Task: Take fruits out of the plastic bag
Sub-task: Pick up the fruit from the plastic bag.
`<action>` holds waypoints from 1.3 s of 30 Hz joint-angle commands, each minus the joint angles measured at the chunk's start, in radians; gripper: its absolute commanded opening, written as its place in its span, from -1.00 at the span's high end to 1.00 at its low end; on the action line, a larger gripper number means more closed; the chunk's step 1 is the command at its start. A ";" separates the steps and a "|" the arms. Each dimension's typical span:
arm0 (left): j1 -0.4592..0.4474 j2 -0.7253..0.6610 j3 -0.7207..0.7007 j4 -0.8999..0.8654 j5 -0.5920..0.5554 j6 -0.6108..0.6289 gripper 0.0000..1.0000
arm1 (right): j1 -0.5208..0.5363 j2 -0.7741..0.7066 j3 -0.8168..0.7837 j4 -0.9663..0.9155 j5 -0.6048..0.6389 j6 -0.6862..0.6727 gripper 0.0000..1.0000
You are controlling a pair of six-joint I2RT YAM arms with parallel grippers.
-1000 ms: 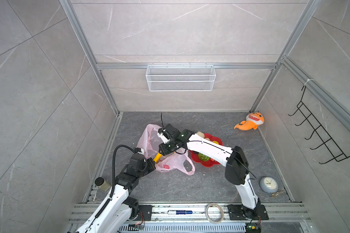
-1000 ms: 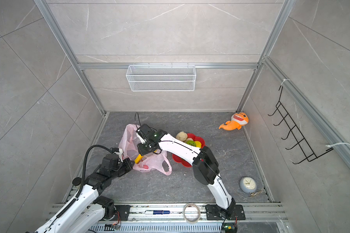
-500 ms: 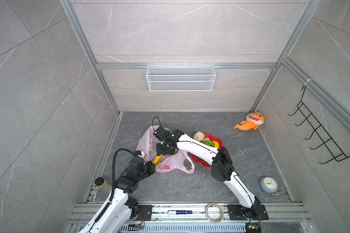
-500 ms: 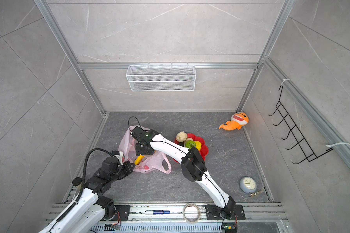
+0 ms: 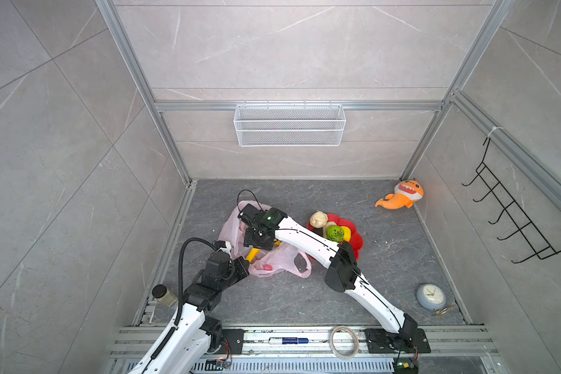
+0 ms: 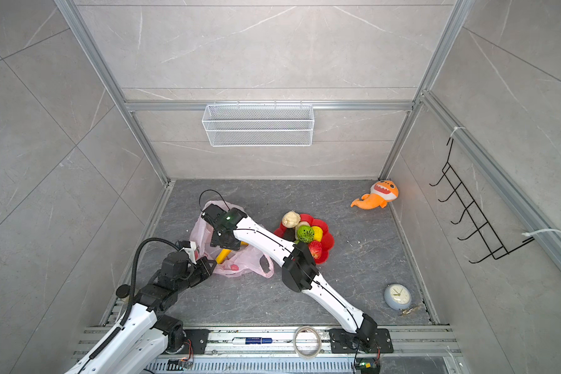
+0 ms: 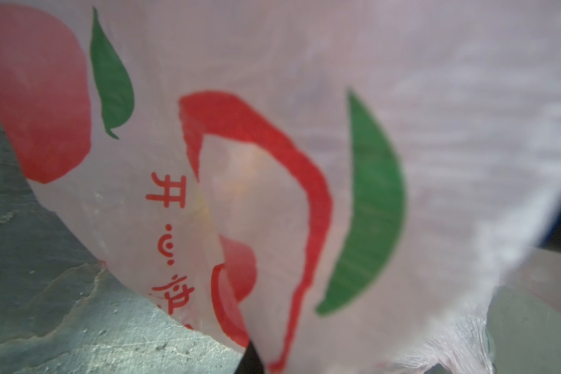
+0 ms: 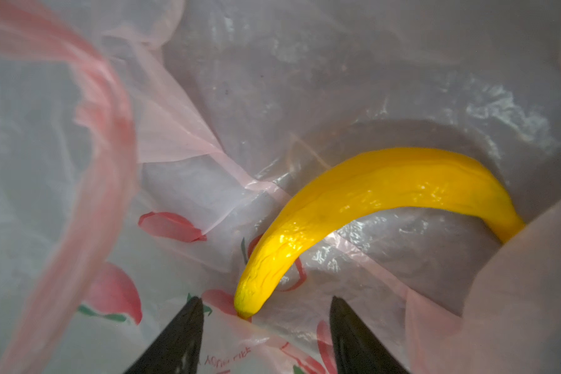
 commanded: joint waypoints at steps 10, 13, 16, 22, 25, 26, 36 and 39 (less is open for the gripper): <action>-0.005 -0.013 -0.005 0.049 -0.019 0.007 1.00 | -0.001 0.059 0.036 -0.075 0.016 0.120 -0.25; -0.005 -0.025 -0.012 0.051 -0.007 -0.001 1.00 | -0.002 0.079 0.048 -0.068 0.021 0.123 -0.24; -0.005 -0.048 -0.033 0.060 0.020 -0.012 1.00 | -0.005 0.094 0.058 -0.062 0.026 0.125 -0.22; -0.004 -0.145 -0.081 0.068 0.082 -0.037 1.00 | -0.011 0.118 0.076 -0.055 0.032 0.129 -0.20; -0.005 -0.183 -0.085 0.057 0.102 -0.038 1.00 | -0.013 0.127 0.077 -0.050 0.032 0.130 -0.16; -0.004 -0.190 -0.083 0.053 0.107 -0.038 1.00 | -0.012 0.132 0.076 -0.046 0.028 0.129 -0.12; -0.004 -0.193 -0.064 0.006 0.081 -0.030 1.00 | -0.013 0.151 0.082 -0.036 0.002 0.111 0.44; -0.004 -0.185 -0.053 -0.007 0.049 -0.030 1.00 | -0.014 0.139 0.078 0.009 -0.026 0.077 0.53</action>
